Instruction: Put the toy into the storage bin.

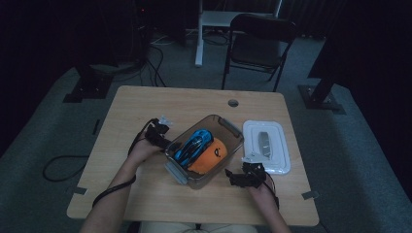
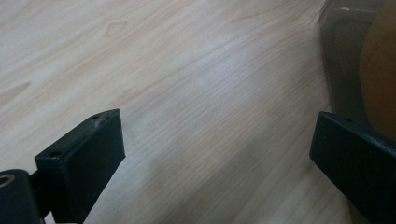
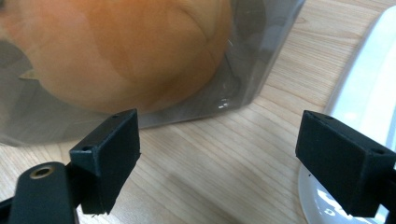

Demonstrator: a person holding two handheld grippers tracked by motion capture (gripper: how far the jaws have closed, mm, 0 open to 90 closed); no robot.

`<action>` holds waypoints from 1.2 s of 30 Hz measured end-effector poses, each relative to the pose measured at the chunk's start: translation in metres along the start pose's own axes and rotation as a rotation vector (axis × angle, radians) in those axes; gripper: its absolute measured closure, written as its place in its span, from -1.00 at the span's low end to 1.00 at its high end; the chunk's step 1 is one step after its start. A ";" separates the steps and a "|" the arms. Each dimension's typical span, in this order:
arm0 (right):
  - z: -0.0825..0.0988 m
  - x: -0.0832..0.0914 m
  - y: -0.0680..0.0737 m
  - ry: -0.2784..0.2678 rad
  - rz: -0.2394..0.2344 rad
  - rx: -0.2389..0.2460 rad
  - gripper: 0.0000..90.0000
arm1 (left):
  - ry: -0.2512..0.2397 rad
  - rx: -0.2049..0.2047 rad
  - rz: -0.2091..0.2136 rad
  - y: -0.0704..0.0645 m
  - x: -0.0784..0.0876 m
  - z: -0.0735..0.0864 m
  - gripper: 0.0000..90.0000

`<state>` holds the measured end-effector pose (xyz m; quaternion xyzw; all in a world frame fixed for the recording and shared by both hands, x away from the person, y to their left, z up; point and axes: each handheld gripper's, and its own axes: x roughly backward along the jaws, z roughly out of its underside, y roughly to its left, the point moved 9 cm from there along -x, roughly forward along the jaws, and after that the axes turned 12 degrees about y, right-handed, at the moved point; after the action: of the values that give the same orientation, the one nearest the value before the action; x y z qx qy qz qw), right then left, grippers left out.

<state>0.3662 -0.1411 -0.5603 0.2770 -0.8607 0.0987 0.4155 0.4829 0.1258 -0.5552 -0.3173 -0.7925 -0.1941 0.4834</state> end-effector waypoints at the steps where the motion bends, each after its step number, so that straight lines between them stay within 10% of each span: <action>1: -0.001 0.000 0.001 -0.001 -0.001 0.000 -0.70 | -0.007 0.001 -0.001 0.000 0.001 0.001 -0.91; 28: -0.019 -0.013 -0.002 -0.022 0.003 0.008 -0.70 | -0.014 -0.041 0.015 -0.035 0.022 0.035 -0.92; 36: -0.030 -0.023 -0.014 -0.003 0.033 0.050 -0.68 | -0.036 -0.024 -0.047 -0.039 0.028 0.038 -0.92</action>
<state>0.4054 -0.1320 -0.5598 0.2733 -0.8631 0.1265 0.4054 0.4224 0.1292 -0.5478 -0.3079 -0.8060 -0.2091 0.4604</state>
